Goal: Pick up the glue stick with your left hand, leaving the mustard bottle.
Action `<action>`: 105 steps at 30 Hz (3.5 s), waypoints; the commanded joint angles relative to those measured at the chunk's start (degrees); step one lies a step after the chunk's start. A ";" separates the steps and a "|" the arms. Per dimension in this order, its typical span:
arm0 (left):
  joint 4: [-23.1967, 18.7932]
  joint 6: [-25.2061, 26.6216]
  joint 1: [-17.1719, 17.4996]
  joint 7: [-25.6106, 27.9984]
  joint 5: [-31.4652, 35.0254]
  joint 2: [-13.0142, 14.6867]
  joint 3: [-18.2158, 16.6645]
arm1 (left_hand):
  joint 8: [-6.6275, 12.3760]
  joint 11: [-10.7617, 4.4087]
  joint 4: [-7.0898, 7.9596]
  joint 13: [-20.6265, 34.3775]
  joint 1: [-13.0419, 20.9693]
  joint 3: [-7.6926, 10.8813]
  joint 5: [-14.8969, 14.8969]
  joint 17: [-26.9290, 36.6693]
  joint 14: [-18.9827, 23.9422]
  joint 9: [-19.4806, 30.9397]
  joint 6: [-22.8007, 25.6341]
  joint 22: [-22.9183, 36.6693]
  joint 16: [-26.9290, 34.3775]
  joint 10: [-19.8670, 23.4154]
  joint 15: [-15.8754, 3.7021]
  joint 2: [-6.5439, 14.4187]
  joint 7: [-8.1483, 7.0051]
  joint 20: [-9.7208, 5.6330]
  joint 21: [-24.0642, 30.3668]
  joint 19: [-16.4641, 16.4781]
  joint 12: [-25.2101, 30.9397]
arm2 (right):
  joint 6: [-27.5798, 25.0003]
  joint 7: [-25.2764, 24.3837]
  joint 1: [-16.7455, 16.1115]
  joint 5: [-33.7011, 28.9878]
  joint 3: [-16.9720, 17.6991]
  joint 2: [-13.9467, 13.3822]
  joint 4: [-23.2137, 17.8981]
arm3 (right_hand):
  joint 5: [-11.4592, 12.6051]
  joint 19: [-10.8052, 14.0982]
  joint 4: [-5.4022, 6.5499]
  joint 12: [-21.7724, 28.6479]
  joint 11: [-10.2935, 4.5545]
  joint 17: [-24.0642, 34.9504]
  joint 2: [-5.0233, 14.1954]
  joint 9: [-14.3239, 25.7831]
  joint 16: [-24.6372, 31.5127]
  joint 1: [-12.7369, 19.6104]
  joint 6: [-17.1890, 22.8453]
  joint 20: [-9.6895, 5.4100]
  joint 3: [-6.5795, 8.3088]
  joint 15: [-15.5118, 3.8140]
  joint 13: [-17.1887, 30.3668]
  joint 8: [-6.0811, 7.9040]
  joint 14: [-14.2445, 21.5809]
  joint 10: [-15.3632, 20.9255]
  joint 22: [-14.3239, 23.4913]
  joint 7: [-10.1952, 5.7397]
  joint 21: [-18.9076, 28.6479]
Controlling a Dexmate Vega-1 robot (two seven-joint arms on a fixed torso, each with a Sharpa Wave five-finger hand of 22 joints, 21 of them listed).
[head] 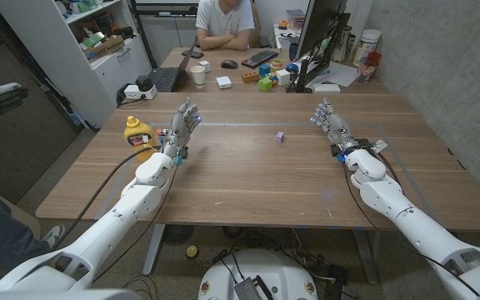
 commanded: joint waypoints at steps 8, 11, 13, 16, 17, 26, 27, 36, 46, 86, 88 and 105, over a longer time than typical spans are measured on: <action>-3.13 -0.14 2.19 2.36 0.75 0.33 -0.31 | 0.25 0.16 -0.13 0.22 0.39 0.33 0.37 0.05 -0.33 0.11 -0.02 0.13 0.19 -0.28 0.32 -0.31 0.32 0.18 0.17 -0.15 0.25 | 0.59 -0.31 -1.11 0.44 0.39 0.02 -1.11 | 0.13 0.45 0.11 0.29 0.11 0.30 0.02 0.29 0.26 0.49 0.57 -0.01 0.00 0.19 0.33 0.22 0.82 0.83 0.18 0.20 0.34; -3.66 0.51 2.14 3.17 1.09 0.38 -0.20 | 0.24 0.06 -0.21 0.21 0.46 0.35 0.37 0.04 -0.37 0.10 -0.07 0.13 0.20 -0.35 0.33 -0.25 0.34 0.42 0.05 -0.49 0.25 | 0.51 -0.29 -1.39 0.43 0.46 -0.29 -1.44 | 0.09 0.44 0.08 0.27 0.18 0.30 0.02 0.29 0.24 0.49 0.72 0.08 -0.01 0.19 0.33 0.26 0.84 0.89 0.18 0.12 0.31; -4.09 0.90 2.10 3.90 1.52 0.44 -0.12 | 0.25 0.06 -0.23 0.21 0.50 0.37 0.37 0.04 -0.45 0.10 -0.08 0.13 0.18 -0.38 0.39 -0.22 0.28 0.48 0.03 -0.55 0.25 | 0.39 -0.25 -1.48 0.42 0.50 -0.50 -1.57 | 0.06 0.44 0.06 0.25 0.22 0.31 0.03 0.29 0.24 0.49 0.77 0.09 -0.01 0.24 0.34 0.27 0.90 0.91 0.19 0.11 0.29; -4.87 1.61 1.95 4.49 2.05 0.78 0.02 | 0.27 0.05 -0.34 0.20 0.67 0.48 0.38 0.03 -0.46 0.09 -0.07 0.13 0.19 -0.34 0.42 -0.04 0.27 0.70 0.01 -0.68 0.29 | 0.25 -0.41 -1.76 0.45 0.65 -0.79 -1.93 | 0.01 0.43 0.03 0.24 0.11 0.31 0.05 0.29 0.21 0.49 0.91 0.14 0.00 0.38 0.35 0.30 0.91 0.99 0.19 0.18 0.26; -5.29 1.95 1.89 4.89 2.47 0.99 0.11 | 0.29 -0.02 -0.36 0.19 0.72 0.50 0.38 0.02 -0.44 0.09 -0.03 0.13 0.21 -0.35 0.44 0.00 0.27 0.68 0.02 -0.67 0.29 | 0.17 -0.42 -1.88 0.49 0.71 -0.90 -2.07 | 0.00 0.44 0.02 0.24 0.21 0.32 0.05 0.29 0.21 0.50 0.93 0.15 0.00 0.40 0.35 0.30 0.94 1.03 0.19 0.20 0.26; -9.70 6.12 0.87 7.64 6.01 3.84 0.60 | 0.64 0.17 -0.90 0.17 1.77 1.15 0.35 -0.02 0.01 0.08 0.74 0.13 0.41 0.31 0.59 0.97 0.35 1.19 0.21 -0.40 0.62 | -0.16 -1.05 -2.84 0.61 1.10 -1.50 -3.00 | -0.16 0.50 -0.07 0.18 0.13 0.35 0.12 0.30 0.18 0.49 1.58 0.37 0.01 0.44 0.37 0.48 1.11 1.22 0.20 0.08 0.21; -10.65 7.17 0.92 8.65 6.60 4.23 0.61 | 0.66 0.13 -1.03 0.17 2.05 1.33 0.35 -0.02 0.14 0.08 0.78 0.13 0.47 0.46 0.66 1.23 0.37 1.26 0.24 -0.34 0.68 | -0.23 -1.18 -2.93 0.53 1.11 -1.59 -3.14 | -0.17 0.51 -0.07 0.19 0.15 0.35 0.13 0.30 0.17 0.49 1.65 0.39 0.01 0.44 0.37 0.50 1.12 1.27 0.20 0.07 0.20; -22.27 23.79 1.93 22.06 15.41 9.55 0.91 | 1.83 -0.74 -4.78 0.44 8.91 5.41 -0.05 -0.06 4.68 0.21 5.61 0.44 1.45 5.98 0.98 6.33 -0.43 6.70 1.24 2.36 2.62 | 0.15 -1.88 -3.87 0.80 1.80 -1.87 -3.71 | -0.31 0.51 -0.14 0.23 0.33 0.39 0.17 0.31 0.18 0.46 2.03 0.50 0.01 0.47 0.40 0.57 1.34 1.64 0.22 0.04 0.15; -28.83 37.69 -0.20 28.11 23.69 13.49 2.07 | 2.33 -1.67 -5.77 0.95 10.71 6.07 -0.06 0.01 8.05 0.32 8.74 0.61 2.07 9.77 0.58 6.65 -0.91 6.84 1.72 4.00 3.99 | 0.24 -1.54 -4.54 1.09 2.04 -2.26 -3.73 | -0.48 0.57 -0.19 0.20 0.32 0.44 0.17 0.31 0.18 0.37 2.62 0.59 -0.04 0.43 0.43 0.69 1.58 1.91 0.23 -0.01 0.12; -35.22 62.87 -33.61 -25.40 42.86 32.59 24.38 | 1.46 -0.46 -7.83 3.66 25.22 8.76 0.58 0.77 14.36 0.63 8.82 1.02 2.09 10.88 2.58 4.37 -1.59 9.03 1.78 7.14 4.40 | -0.73 -4.58 -5.29 1.28 3.60 -2.86 -5.47 | -0.99 0.83 -0.21 0.14 0.37 0.68 0.32 0.35 0.42 -0.16 4.26 1.02 -0.21 0.70 0.52 0.90 2.93 2.89 0.27 -0.81 0.07; -33.98 60.97 -36.02 -30.98 45.01 33.01 26.27 | 1.39 -0.12 -7.82 3.96 27.29 9.12 0.56 0.86 13.14 0.70 8.09 0.99 1.62 9.69 3.14 4.18 -1.56 9.04 1.34 6.22 4.03 | -0.98 -4.98 -5.20 0.96 3.55 -3.00 -5.79 | -1.02 0.83 -0.19 0.12 0.40 0.70 0.34 0.35 0.41 -0.21 4.33 1.04 -0.22 0.71 0.53 0.90 2.93 2.91 0.28 -0.87 0.06; -27.67 45.50 -40.88 -52.89 60.80 31.95 27.74 | 1.28 0.29 -7.68 5.83 38.84 11.07 0.95 1.15 7.58 1.09 4.00 0.83 0.80 3.51 3.97 3.70 -2.64 8.84 0.21 0.91 2.68 | -3.29 -8.20 -6.00 -0.31 3.19 -3.41 -9.07 | -1.22 0.72 -0.14 0.03 0.42 0.83 0.43 0.38 0.43 -0.54 4.67 1.32 -0.32 0.82 0.57 0.84 3.25 3.09 0.29 -1.00 -0.02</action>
